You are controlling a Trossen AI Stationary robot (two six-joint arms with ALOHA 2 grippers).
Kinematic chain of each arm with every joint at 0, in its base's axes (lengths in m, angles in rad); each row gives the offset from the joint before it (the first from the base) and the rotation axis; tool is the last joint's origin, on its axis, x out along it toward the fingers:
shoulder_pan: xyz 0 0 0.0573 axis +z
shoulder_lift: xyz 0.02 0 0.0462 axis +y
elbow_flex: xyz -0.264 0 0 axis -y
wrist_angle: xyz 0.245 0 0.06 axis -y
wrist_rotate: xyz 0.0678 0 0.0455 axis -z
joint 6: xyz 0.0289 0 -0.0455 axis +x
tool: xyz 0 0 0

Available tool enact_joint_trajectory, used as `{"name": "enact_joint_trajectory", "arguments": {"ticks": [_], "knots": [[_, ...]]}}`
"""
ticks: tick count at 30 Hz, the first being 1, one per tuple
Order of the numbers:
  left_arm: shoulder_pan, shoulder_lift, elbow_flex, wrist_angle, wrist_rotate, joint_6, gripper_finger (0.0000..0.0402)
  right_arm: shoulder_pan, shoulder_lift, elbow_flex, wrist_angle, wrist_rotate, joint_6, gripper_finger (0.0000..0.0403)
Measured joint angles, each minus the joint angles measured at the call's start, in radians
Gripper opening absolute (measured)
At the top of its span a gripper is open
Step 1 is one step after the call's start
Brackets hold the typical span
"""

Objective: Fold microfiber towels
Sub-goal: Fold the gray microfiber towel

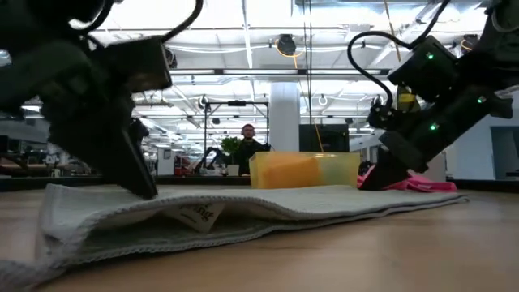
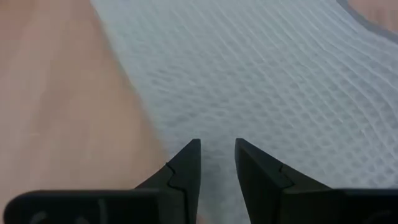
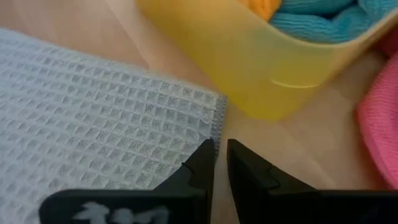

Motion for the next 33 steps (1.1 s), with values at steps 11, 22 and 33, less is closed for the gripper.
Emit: {"name": "enact_joint_trajectory", "arguments": {"ticks": [11,22,33], "knots": [[-0.067,0.057,0.003,0.017,-0.039,-0.137,0.0101,0.028,-0.223,-0.002,-0.063,-0.032,-0.031,0.0008],[-0.018,-0.021,0.001,0.027,-0.082,-0.061,0.0101,0.200,-0.088,-0.001,0.079,-0.134,0.042,0.0001],[-0.083,0.022,0.005,-0.062,0.047,-0.228,0.0101,0.171,0.189,0.121,0.138,-0.125,0.064,0.0000]]}}
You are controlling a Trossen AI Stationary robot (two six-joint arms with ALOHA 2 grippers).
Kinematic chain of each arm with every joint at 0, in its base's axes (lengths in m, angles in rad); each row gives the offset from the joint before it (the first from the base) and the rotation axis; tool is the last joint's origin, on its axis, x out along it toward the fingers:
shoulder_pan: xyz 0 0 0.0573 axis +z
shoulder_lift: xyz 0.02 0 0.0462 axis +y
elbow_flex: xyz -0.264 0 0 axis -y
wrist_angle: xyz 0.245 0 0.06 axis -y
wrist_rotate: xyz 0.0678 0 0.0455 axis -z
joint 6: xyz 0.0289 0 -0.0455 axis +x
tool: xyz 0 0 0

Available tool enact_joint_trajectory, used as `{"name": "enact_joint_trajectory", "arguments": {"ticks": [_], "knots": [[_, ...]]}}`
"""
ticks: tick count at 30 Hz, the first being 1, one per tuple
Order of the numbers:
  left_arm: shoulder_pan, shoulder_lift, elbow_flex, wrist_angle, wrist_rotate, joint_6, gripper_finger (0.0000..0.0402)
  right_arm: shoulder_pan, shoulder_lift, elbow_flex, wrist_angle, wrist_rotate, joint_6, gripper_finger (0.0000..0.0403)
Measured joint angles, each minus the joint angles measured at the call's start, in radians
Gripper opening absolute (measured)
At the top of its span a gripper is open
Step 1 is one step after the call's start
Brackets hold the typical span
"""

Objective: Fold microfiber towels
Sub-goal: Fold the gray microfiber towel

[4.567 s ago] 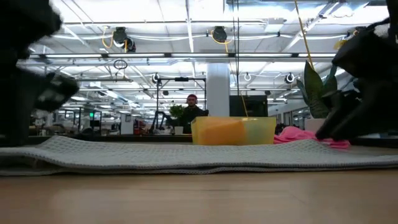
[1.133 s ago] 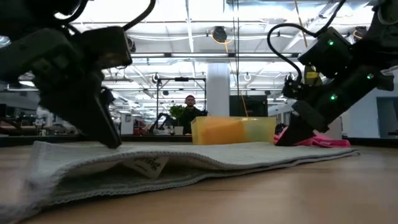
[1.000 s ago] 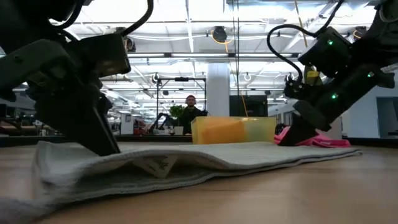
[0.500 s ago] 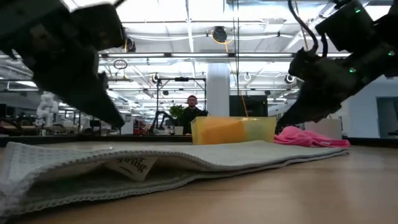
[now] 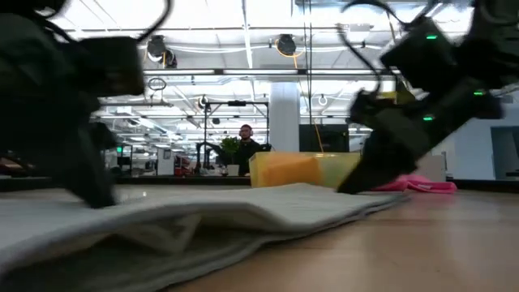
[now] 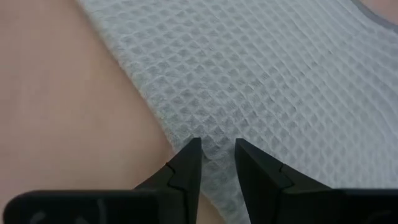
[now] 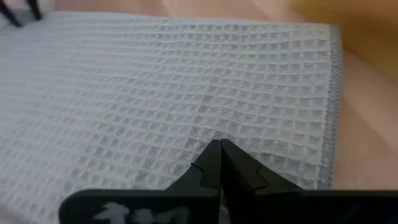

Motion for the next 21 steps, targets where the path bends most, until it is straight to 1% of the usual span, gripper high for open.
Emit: {"name": "enact_joint_trajectory", "arguments": {"ticks": [6,12,14,17,19,21], "knots": [[-0.131,-0.049,-0.006,-0.044,-0.028,-0.137,0.0101,-0.036,0.209,0.276,-0.045,0.001,-0.183,0.0000],[-0.210,-0.077,-0.005,-0.124,-0.178,-0.263,0.0101,-0.086,0.335,0.483,-0.070,-0.013,-0.330,0.0000],[-0.215,-0.077,-0.005,-0.133,-0.229,-0.273,0.0101,-0.105,0.365,0.529,-0.071,-0.014,-0.373,0.0000],[-0.197,-0.077,-0.005,-0.132,-0.355,-0.226,0.0101,-0.138,0.407,0.584,-0.053,-0.014,-0.419,0.0000],[-0.162,-0.077,-0.005,-0.131,-0.410,-0.183,0.0101,-0.162,0.436,0.604,-0.014,-0.010,-0.440,0.0000],[-0.109,-0.077,-0.005,-0.126,-0.445,-0.125,0.0101,-0.179,0.454,0.609,0.025,-0.008,-0.468,0.0000]]}}
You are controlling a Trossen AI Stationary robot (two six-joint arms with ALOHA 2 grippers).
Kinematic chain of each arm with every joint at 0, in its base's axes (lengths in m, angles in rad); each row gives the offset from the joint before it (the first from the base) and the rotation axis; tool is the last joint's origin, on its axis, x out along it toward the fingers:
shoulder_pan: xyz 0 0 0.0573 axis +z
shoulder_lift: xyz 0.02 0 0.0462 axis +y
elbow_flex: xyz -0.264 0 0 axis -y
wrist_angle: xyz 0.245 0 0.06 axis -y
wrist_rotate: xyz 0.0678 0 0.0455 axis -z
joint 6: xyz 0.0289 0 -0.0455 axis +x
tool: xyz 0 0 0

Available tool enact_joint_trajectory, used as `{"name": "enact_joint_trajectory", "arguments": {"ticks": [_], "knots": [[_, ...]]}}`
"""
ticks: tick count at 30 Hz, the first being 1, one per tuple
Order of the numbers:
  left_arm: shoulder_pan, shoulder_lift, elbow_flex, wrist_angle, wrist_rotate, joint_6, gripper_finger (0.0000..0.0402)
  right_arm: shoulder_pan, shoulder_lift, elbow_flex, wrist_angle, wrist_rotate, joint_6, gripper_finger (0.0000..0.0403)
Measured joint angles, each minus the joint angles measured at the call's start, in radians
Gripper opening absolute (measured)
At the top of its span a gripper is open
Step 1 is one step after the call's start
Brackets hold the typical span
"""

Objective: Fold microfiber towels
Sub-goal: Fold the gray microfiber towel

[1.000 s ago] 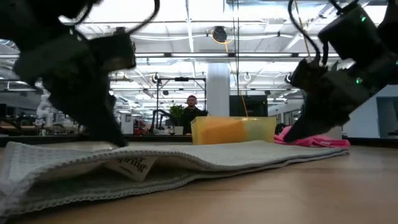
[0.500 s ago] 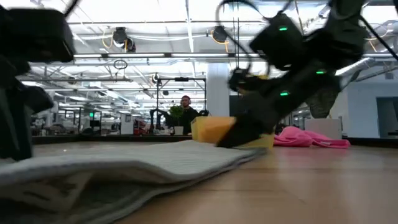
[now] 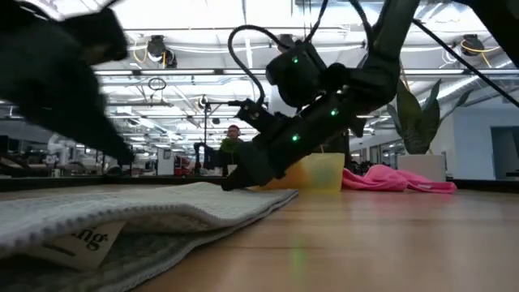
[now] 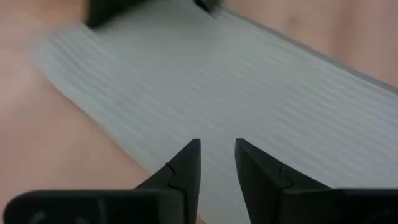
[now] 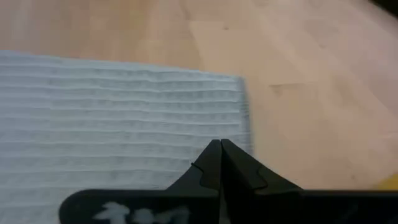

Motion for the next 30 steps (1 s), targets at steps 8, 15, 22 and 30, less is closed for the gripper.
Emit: {"name": "enact_joint_trajectory", "arguments": {"ticks": [8,15,22,30], "knots": [[0.261,0.008,0.000,0.018,-0.013,0.228,0.0101,0.102,-0.196,-0.123,0.023,0.162,-0.051,0.0000],[0.476,0.008,0.001,0.181,0.137,0.459,0.0101,0.289,-0.403,-0.305,0.029,0.159,0.054,0.0000],[0.644,0.066,0.002,0.208,0.382,0.487,0.0101,0.412,-0.445,-0.454,0.181,0.161,0.094,0.0000],[0.606,0.059,-0.046,-0.148,0.095,0.245,0.0101,0.423,-0.444,-0.500,0.250,0.161,0.110,0.0000]]}}
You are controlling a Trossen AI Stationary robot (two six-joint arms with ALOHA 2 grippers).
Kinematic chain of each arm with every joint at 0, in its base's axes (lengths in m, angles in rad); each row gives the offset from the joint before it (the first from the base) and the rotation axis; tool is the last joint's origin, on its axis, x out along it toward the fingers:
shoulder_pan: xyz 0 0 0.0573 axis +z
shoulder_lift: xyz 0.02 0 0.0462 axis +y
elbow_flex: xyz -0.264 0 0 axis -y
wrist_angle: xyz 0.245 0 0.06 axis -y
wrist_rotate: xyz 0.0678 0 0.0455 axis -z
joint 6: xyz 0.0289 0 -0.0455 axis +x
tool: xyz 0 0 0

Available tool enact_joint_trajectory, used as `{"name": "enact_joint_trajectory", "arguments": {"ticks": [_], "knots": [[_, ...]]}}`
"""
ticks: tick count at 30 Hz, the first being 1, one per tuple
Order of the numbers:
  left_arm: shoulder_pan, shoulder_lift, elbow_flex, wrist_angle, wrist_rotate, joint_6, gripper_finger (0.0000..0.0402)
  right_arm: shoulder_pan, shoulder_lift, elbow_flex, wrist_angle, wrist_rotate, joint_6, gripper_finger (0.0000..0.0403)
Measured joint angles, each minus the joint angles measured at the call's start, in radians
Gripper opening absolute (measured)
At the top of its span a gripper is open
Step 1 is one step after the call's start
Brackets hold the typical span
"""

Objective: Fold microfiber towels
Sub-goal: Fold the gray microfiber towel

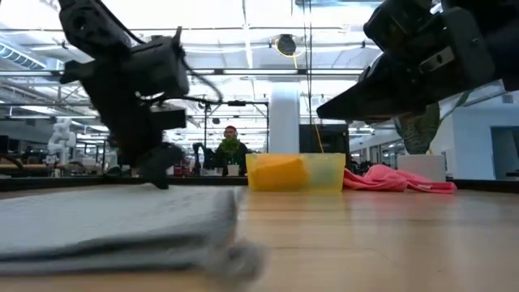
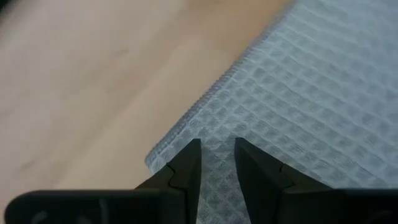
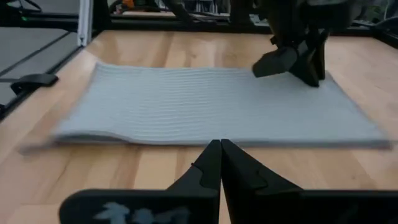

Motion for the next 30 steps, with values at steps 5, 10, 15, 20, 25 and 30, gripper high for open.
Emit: {"name": "enact_joint_trajectory", "arguments": {"ticks": [5,10,15,20,25,30], "knots": [[-0.009,-0.018,-0.036,-0.106,-0.151,-0.078,0.0101,0.010,0.000,0.009,0.002,-0.002,0.000,0.0000],[-0.049,-0.109,-0.030,-0.195,-0.207,-0.136,0.0101,0.030,0.005,0.089,-0.134,-0.004,-0.010,0.0000],[-0.183,-0.252,-0.028,-0.253,-0.217,-0.205,0.0101,0.036,0.079,0.210,-0.228,-0.057,-0.027,0.0010],[-0.365,-0.306,-0.033,-0.164,-0.162,-0.219,0.0101,0.028,0.252,0.368,-0.233,-0.144,-0.050,0.0026],[-0.503,-0.258,-0.112,0.109,-0.108,-0.243,0.0101,0.005,0.395,0.557,-0.316,-0.159,-0.004,0.0028],[-0.571,-0.183,-0.204,0.266,-0.083,-0.402,0.0101,-0.013,0.427,0.675,-0.579,-0.163,0.139,0.0020]]}}
